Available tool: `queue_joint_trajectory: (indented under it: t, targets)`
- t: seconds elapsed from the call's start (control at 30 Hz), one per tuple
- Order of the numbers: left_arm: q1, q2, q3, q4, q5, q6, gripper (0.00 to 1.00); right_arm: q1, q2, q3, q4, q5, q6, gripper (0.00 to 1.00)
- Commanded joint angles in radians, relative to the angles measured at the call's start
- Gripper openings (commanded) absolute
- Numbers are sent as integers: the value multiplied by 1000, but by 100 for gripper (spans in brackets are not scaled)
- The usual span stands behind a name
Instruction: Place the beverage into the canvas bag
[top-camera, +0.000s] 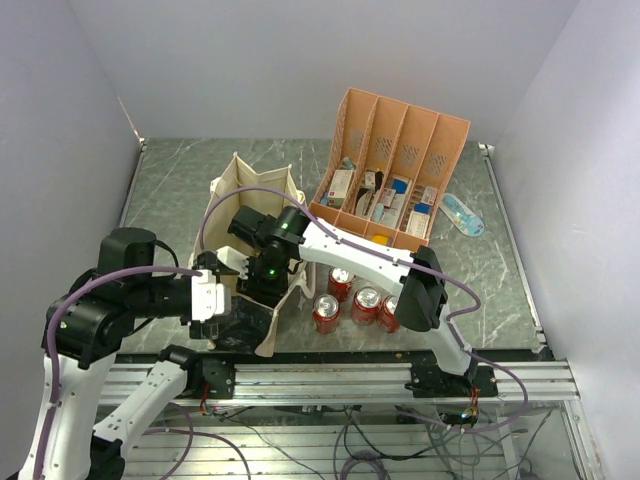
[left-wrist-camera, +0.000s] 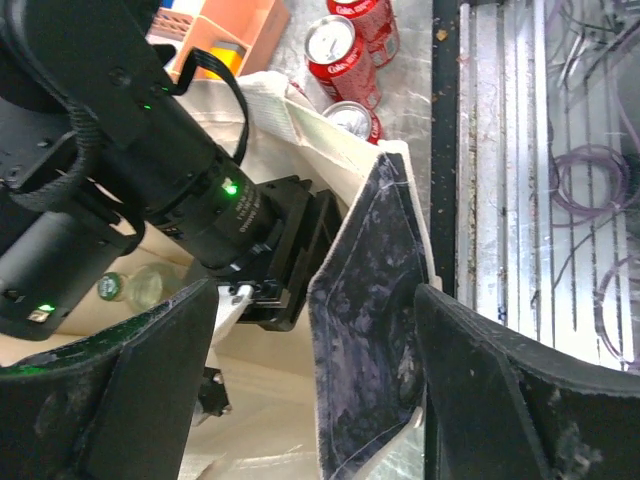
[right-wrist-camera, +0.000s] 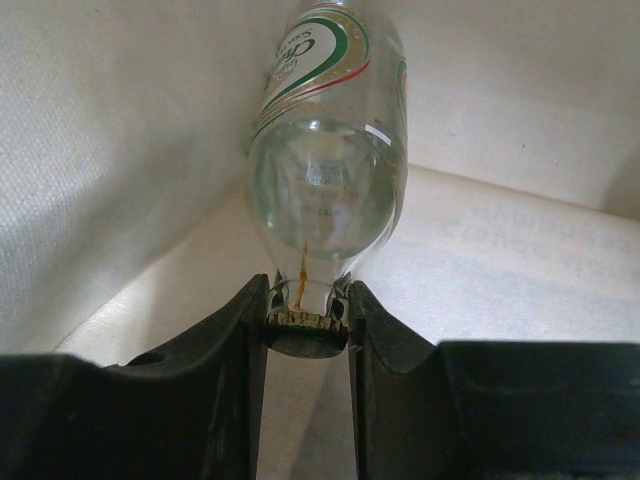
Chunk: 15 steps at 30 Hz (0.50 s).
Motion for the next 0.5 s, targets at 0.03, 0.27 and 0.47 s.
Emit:
queue_joint_trajectory:
  t: [0.03, 0.27, 0.47]
  targets:
    - [6, 2, 53, 44, -31, -34, 92, 39, -20, -12, -4, -88, 13, 30]
    - [33, -9, 67, 82, -54, -58, 92, 39, -36, -16, 7, -63, 23, 53]
    - [52, -6, 91, 97, -79, -71, 92, 38, -36, 2, 14, -48, 26, 64]
